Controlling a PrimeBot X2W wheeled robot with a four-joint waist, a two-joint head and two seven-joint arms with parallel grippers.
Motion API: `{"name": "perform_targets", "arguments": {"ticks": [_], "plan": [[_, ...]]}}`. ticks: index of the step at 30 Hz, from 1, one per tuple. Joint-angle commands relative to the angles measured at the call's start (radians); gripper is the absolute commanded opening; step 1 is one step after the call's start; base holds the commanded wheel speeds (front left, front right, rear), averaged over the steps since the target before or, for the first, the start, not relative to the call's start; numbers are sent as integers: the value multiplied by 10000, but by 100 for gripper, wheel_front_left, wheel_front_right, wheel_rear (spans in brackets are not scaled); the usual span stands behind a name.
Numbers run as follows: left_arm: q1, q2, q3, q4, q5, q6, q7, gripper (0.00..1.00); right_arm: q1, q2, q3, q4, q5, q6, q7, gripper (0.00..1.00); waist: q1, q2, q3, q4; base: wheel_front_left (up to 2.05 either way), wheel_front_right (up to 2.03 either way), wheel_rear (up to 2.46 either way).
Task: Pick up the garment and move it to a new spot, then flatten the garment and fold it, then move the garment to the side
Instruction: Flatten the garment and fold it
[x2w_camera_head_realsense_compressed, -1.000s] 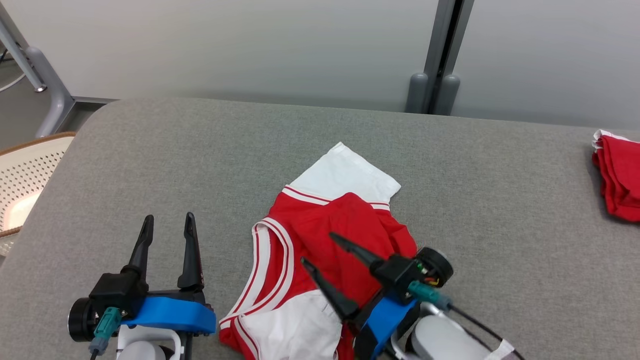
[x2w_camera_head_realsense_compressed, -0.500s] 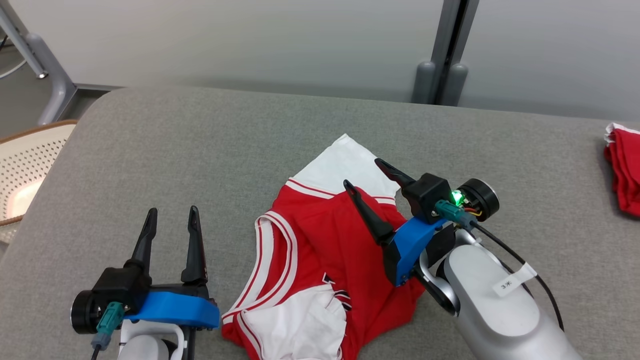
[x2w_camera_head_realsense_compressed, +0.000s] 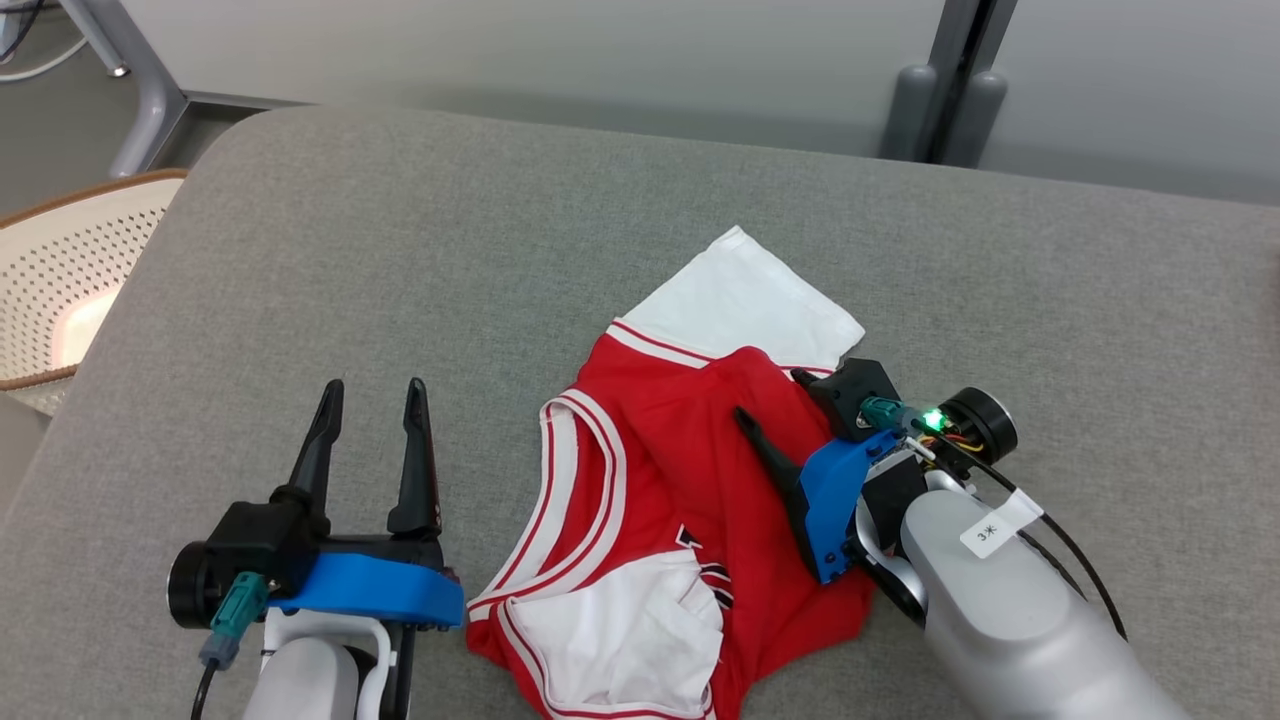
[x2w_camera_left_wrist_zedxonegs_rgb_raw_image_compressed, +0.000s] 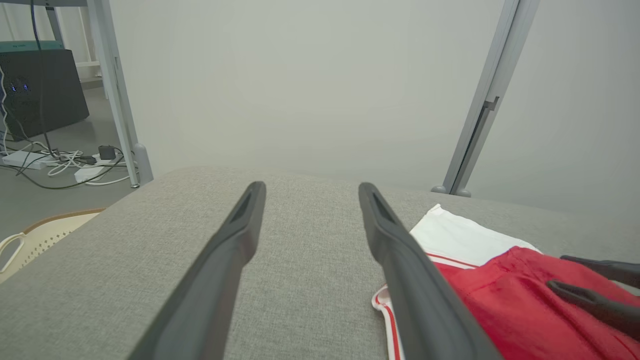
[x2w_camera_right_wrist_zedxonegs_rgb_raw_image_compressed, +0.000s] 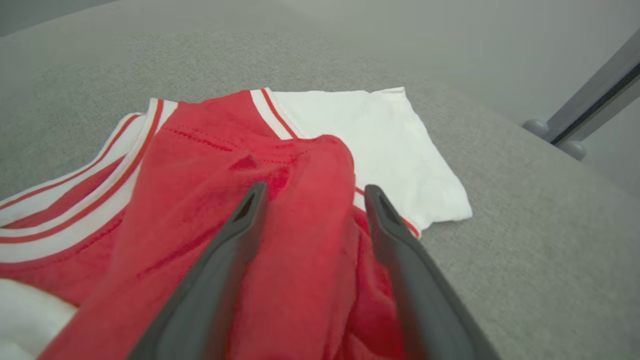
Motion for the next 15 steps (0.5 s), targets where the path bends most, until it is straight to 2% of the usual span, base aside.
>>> {"name": "perform_targets", "arguments": {"ticks": [1,7,8,10,15], "plan": [[-205,-17,-13,-6,-47,53,-45,100,-242,48,66,159,75,-1,-64,100,-1,0,86,66,0,0,0],[-331,-18,-235,62,-178,121,-45,100,-658,119,568,1057,414,-1,-193,100,-1,0,216,188,0,0,0],[-353,-18,-285,83,-197,133,-45,100,-734,127,652,1208,461,-1,-180,78,-1,0,224,225,0,0,0],[-380,-18,-338,121,-225,149,-45,100,-882,139,787,1433,604,-1,-304,0,-1,0,218,272,0,0,0],[-324,-19,-370,153,-292,237,-45,100,-1315,137,912,1778,825,-2,-950,0,-1,0,100,253,0,0,0]]}}
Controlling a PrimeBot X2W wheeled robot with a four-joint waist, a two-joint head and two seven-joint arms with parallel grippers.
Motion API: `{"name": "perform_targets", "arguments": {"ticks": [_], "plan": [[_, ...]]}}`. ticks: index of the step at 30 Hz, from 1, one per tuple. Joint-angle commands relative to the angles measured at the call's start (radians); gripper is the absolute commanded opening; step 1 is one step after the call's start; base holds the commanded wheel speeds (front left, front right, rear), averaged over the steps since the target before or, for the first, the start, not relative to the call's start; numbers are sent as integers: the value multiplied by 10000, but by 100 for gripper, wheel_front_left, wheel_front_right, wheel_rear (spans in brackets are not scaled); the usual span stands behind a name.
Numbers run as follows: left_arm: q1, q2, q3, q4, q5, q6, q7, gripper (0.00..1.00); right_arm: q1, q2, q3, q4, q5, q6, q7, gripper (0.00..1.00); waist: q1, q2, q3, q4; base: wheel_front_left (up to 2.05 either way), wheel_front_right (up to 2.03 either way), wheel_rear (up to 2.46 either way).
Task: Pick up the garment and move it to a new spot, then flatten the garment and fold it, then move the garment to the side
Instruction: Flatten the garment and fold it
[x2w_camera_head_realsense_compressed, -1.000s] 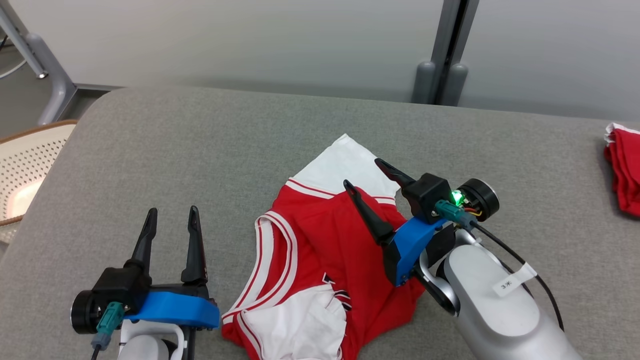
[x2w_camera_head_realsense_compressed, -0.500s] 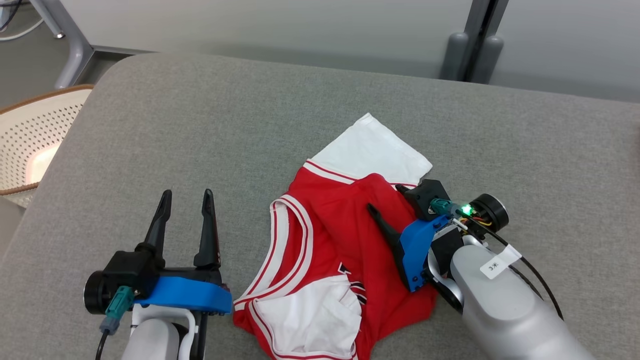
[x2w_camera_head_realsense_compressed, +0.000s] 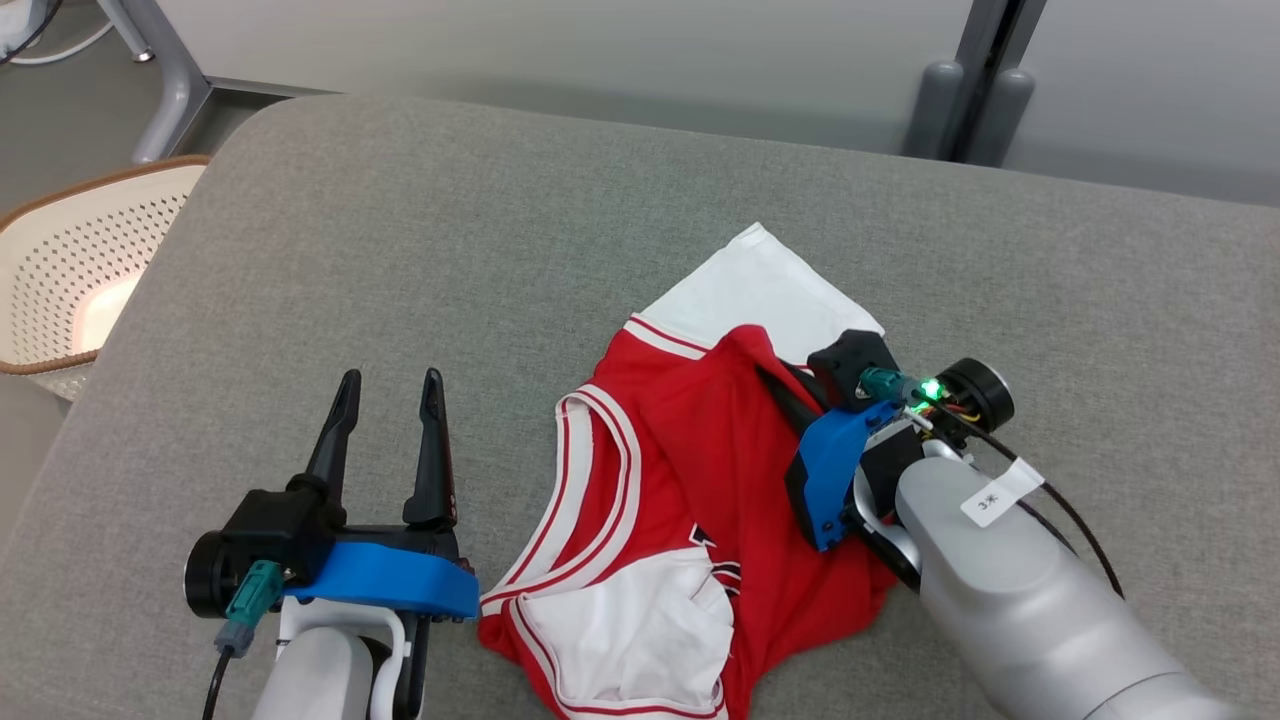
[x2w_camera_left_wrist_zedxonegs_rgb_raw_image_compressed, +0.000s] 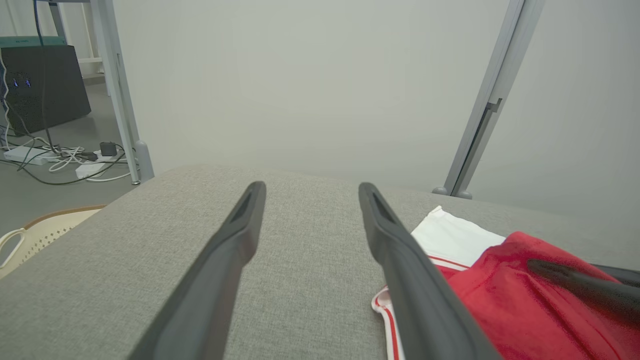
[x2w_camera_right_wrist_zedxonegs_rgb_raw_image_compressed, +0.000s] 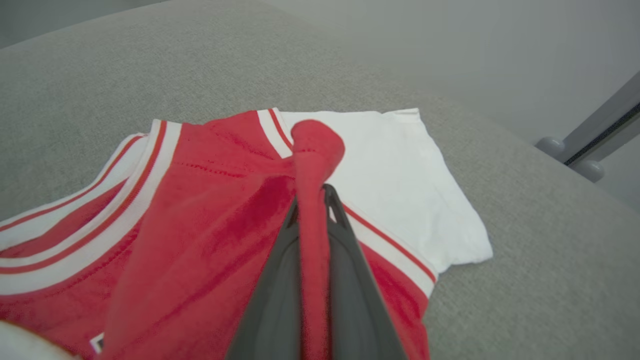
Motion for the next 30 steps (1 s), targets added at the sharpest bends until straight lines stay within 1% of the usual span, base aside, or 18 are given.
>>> {"name": "perform_targets", "arguments": {"ticks": [1,3,8,13,15,19,25,30], "plan": [[-4,-16,44,0,-24,32,-45,100,-274,-7,-49,105,57,-1,-205,0,0,0,-58,-57,0,0,0],[95,-16,96,6,-19,50,-45,100,-491,-11,-193,274,151,-2,-462,0,0,0,-148,-140,0,0,0],[276,-18,231,3,78,-1,-45,100,-909,-344,-690,387,314,-2,-1006,0,0,0,-448,-517,0,0,0],[519,-13,435,47,239,-92,-45,100,-748,-796,-1302,-18,486,-2,-1202,0,0,0,-732,-1063,0,0,0],[604,-12,516,49,260,-132,-43,100,-455,-1000,-1690,-506,550,-1,-1219,0,0,0,-821,-1310,0,0,0],[778,-8,616,68,343,-184,-43,100,691,-1247,-2506,-1916,624,-1,-1219,0,0,0,-993,-1746,0,0,0],[1006,-9,706,50,398,-221,-43,100,3248,-1358,-3724,-4080,630,-2,-1223,0,0,0,-1238,-2227,0,0,0],[1153,-7,792,29,457,-252,-43,100,5306,-968,-5186,-5305,800,-1,-1223,0,0,0,-1355,-2448,0,0,0]]}}
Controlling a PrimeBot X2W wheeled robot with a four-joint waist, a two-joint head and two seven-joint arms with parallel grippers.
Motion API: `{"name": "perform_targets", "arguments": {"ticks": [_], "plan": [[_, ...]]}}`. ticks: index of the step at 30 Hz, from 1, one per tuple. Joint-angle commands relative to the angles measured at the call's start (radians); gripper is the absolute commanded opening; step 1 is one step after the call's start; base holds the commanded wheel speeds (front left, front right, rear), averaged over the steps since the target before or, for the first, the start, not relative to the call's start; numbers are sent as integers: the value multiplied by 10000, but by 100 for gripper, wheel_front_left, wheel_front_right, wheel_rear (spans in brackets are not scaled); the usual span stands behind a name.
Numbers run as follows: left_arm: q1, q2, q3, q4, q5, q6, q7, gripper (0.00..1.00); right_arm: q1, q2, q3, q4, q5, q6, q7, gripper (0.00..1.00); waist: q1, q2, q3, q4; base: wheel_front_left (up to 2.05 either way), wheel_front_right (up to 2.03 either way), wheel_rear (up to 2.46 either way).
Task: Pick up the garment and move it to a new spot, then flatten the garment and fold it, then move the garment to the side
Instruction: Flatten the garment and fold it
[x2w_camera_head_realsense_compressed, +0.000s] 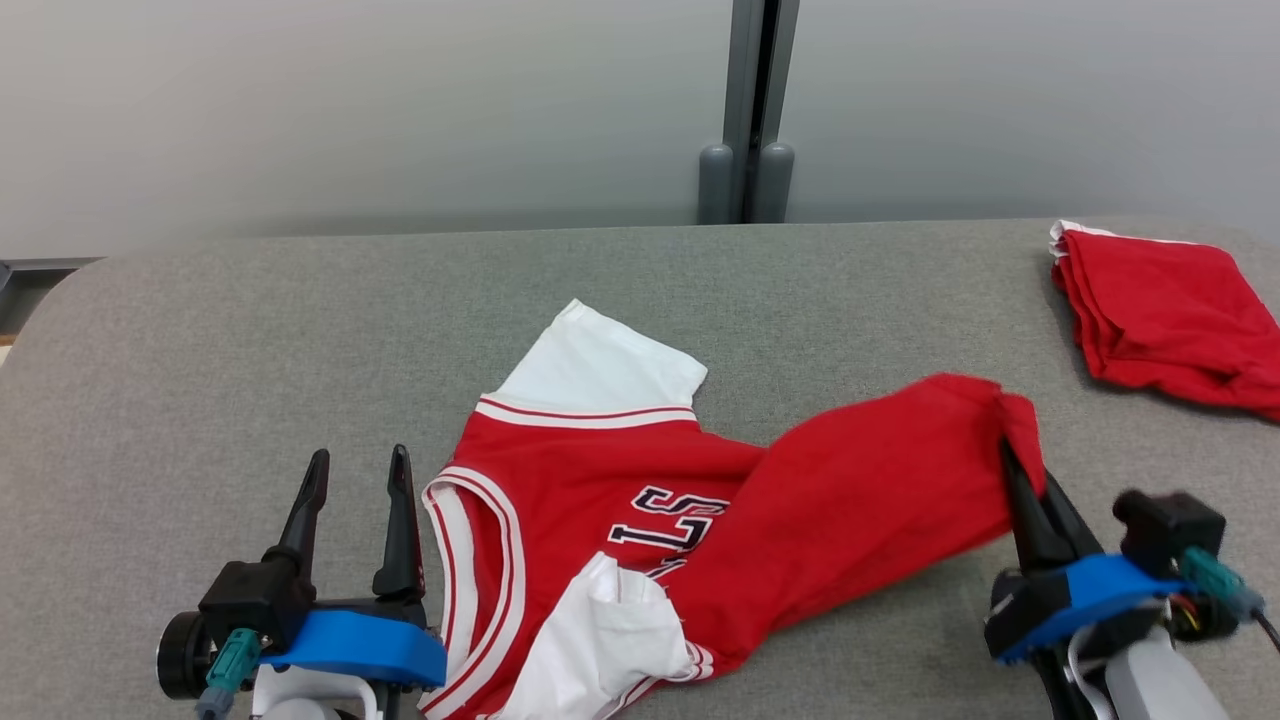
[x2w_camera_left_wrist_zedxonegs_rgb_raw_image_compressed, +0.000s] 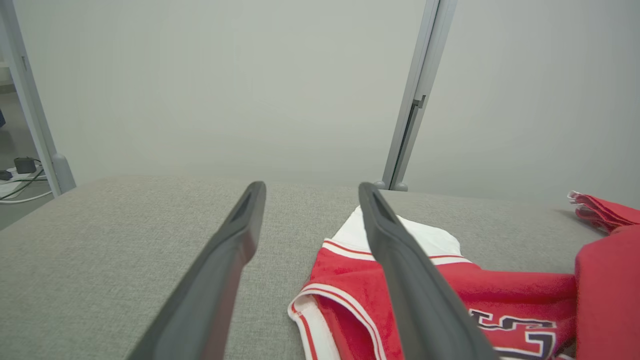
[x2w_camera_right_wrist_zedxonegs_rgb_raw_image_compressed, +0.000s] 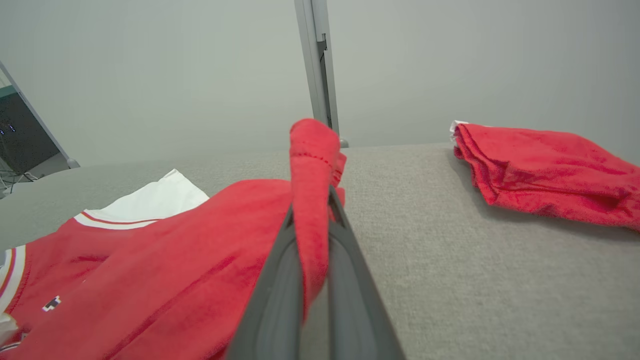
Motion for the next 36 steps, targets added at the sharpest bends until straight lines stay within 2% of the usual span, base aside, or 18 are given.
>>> {"name": "perform_targets", "arguments": {"ticks": [1,3,4,6,10,14,22,29,36], "plan": [[71,-1,56,-19,66,-18,-45,100,622,112,-360,-216,15,0,-51,0,1,0,-56,-62,0,0,0],[77,-2,69,-14,100,-54,-45,100,1193,280,-799,-465,-22,1,-51,0,1,0,-96,-98,0,0,0],[76,-2,69,-8,112,-73,-43,100,1456,370,-982,-547,-35,1,-52,18,1,0,-110,-107,0,0,0],[96,1,86,11,107,-98,-43,100,1889,547,-1356,-762,-31,1,-53,100,1,0,-146,-120,0,0,0],[107,5,101,55,139,-118,-45,100,2430,816,-2056,-1368,-281,1,-52,100,1,0,-218,-120,0,0,0],[118,7,121,26,170,-145,-43,100,2527,919,-2337,-1999,-483,1,-52,100,1,0,-214,-133,0,0,0],[78,5,196,39,222,-183,-43,100,2552,1017,-1969,-3891,-1162,1,-51,100,1,0,-257,-38,0,0,0],[130,4,248,23,285,-155,-43,100,2493,1021,-1193,-4107,-1347,1,-53,100,1,0,-296,59,0,0,0],[-21,15,342,11,359,-109,-43,100,2367,1022,-962,-3871,-1352,1,-53,100,1,0,-220,117,0,0,0]]}}
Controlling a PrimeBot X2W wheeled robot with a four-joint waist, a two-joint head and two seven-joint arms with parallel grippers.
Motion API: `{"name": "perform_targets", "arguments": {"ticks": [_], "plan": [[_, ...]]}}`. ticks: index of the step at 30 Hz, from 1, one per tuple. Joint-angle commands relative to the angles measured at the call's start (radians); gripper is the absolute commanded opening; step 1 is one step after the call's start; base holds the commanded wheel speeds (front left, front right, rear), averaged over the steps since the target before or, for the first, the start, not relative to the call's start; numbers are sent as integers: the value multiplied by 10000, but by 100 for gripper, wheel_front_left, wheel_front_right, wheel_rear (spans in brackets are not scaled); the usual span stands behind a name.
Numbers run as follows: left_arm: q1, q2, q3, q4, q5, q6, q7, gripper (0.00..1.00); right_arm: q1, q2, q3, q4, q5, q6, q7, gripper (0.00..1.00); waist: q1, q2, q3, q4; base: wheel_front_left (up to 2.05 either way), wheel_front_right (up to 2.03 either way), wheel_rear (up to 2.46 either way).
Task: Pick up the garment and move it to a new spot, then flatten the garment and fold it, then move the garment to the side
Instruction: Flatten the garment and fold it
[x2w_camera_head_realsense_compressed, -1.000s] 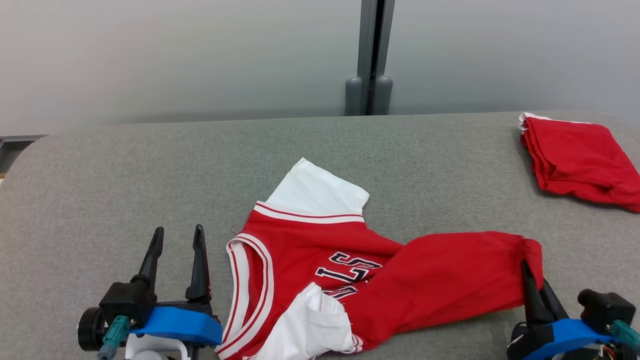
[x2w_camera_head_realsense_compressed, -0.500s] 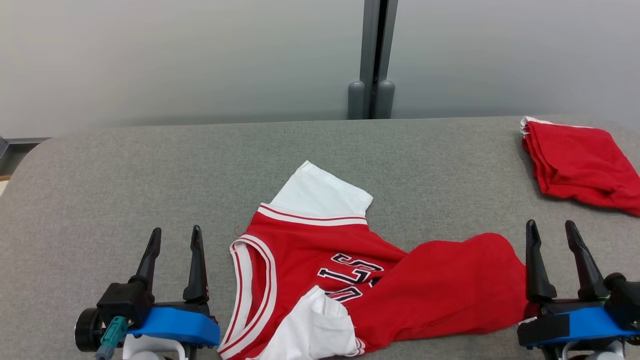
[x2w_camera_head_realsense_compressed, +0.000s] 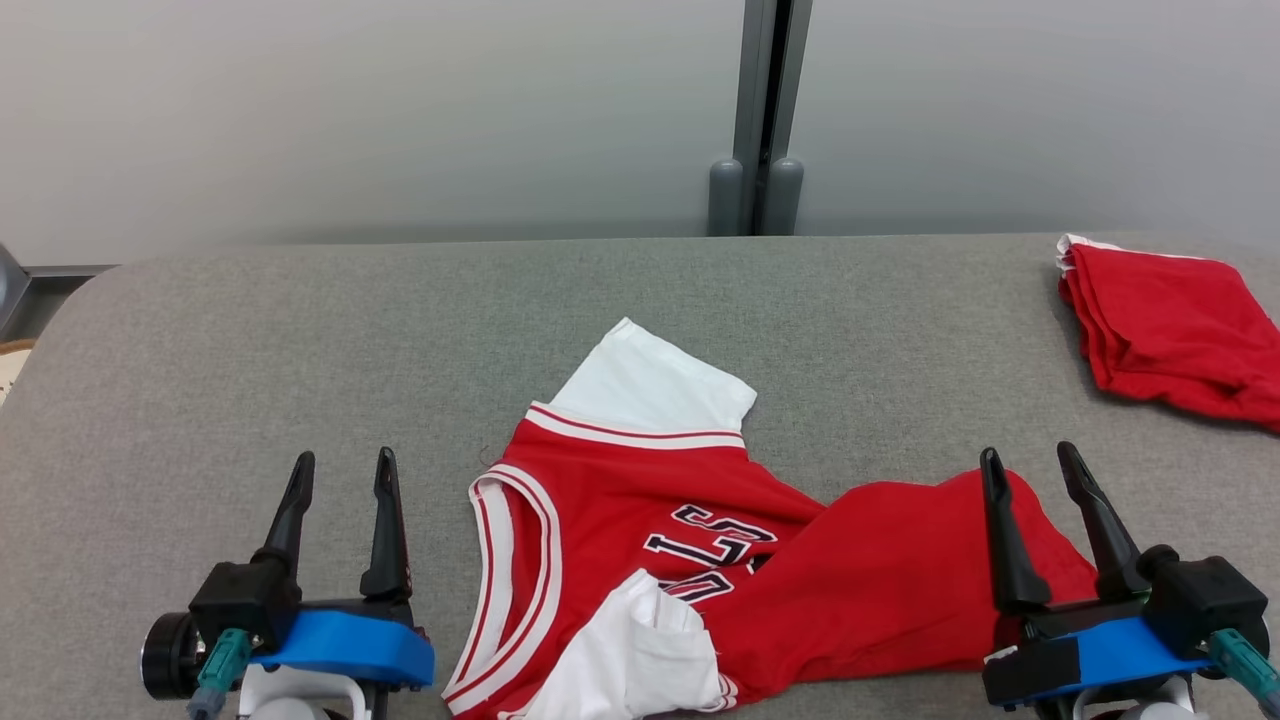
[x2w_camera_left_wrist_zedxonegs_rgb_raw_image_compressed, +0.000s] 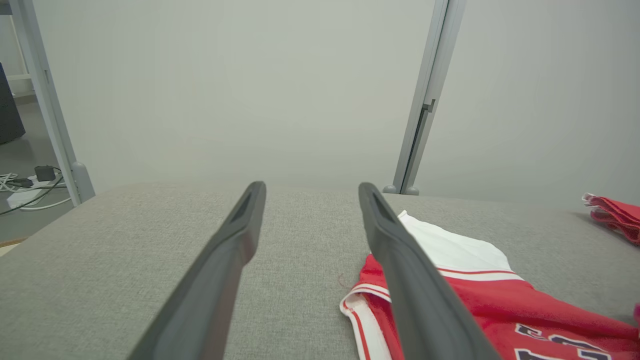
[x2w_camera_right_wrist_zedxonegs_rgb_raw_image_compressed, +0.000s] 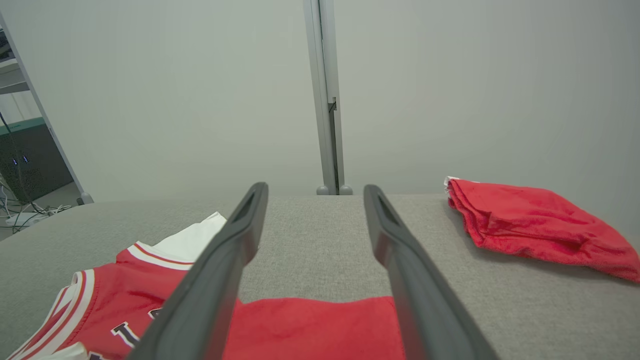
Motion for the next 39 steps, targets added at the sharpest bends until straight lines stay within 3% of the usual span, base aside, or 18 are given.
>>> {"name": "perform_targets", "arguments": {"ticks": [1,12,21,39], "plan": [[-201,32,53,1,71,-4,-43,100,-84,-1,1,18,-14,1,-53,100,0,0,36,6,0,0,0],[-2578,534,-645,804,207,-240,235,100,-567,-2,170,63,-65,1,-53,100,0,0,664,-310,0,0,0],[-4042,829,-1439,2307,-84,-330,1019,100,-884,-1,44,29,-105,1,-52,100,0,0,1422,-720,0,0,0],[-3870,995,-3674,6006,-1627,-324,1967,100,-1247,-2,-43,226,-206,1,-54,100,0,0,1748,-683,0,0,0]]}}
